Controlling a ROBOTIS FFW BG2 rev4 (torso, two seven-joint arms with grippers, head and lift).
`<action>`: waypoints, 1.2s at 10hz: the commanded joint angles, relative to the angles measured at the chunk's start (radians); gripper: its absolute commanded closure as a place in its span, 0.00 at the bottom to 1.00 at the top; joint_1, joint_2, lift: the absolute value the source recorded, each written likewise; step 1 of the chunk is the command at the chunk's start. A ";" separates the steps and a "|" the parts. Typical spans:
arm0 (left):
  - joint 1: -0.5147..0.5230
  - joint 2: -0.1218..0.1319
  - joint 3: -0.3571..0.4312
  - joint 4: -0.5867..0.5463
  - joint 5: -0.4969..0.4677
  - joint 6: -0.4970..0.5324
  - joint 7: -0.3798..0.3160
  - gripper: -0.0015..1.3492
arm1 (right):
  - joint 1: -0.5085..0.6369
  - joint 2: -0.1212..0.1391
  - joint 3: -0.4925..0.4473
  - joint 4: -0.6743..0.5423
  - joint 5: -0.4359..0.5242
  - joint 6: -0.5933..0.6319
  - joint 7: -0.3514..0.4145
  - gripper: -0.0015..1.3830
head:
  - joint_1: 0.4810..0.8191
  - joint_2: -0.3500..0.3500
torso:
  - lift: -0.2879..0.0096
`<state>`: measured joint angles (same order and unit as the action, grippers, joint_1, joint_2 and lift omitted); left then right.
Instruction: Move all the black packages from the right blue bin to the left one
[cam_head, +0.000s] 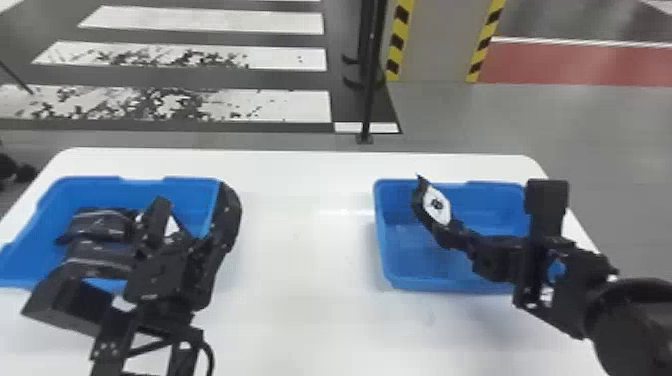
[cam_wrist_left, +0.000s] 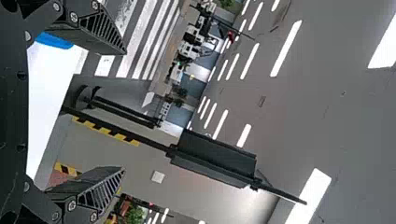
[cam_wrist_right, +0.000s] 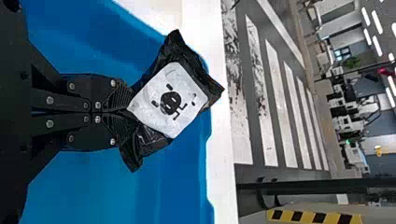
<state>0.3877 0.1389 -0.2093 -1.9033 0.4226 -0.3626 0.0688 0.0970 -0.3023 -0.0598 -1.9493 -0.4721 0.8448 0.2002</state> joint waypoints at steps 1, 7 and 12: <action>-0.010 0.013 -0.042 0.000 0.048 -0.010 -0.003 0.14 | 0.011 -0.003 0.002 -0.050 -0.020 -0.025 0.019 0.85 | 0.63 0.43 | 0.38; -0.061 0.056 -0.196 -0.002 0.148 0.002 -0.026 0.14 | -0.060 -0.029 0.227 -0.069 -0.202 -0.086 0.039 0.85 | 0.63 0.52 | 0.38; -0.064 0.064 -0.213 0.002 0.140 0.021 -0.027 0.14 | -0.090 -0.037 0.349 -0.074 -0.280 -0.099 0.045 0.85 | 0.63 0.59 | 0.38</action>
<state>0.3214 0.2044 -0.4275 -1.9016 0.5646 -0.3425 0.0414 0.0075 -0.3388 0.2779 -2.0189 -0.7425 0.7464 0.2448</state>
